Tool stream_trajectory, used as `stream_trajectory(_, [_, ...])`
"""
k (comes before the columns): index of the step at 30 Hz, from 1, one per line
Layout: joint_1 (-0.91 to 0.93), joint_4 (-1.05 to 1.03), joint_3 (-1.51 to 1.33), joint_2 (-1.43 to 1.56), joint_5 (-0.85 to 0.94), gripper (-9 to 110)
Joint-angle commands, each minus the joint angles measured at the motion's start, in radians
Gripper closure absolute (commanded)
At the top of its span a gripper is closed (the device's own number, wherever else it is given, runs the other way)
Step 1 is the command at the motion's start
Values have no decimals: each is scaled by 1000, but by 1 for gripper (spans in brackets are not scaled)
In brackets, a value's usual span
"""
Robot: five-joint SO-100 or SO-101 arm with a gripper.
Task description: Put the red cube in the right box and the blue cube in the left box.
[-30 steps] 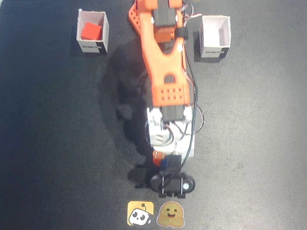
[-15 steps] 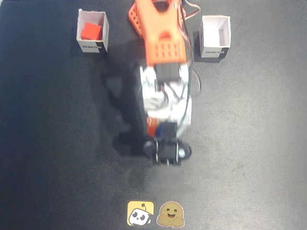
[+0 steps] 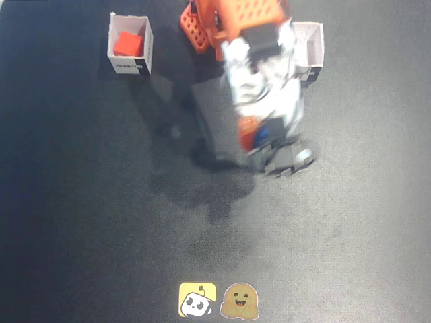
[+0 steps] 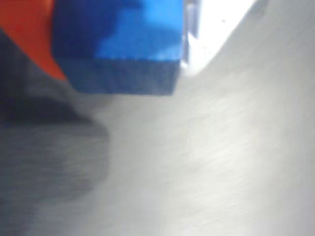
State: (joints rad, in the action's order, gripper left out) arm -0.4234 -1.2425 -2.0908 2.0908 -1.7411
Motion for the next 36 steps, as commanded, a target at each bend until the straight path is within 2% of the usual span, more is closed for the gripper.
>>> stream_trajectory(1, [-86,-26,8,52,-20,92])
stream_trajectory(14, [-383,-170,37,77,-23,92])
stream_trajectory(36, [-699,-374,3,160,-40,92])
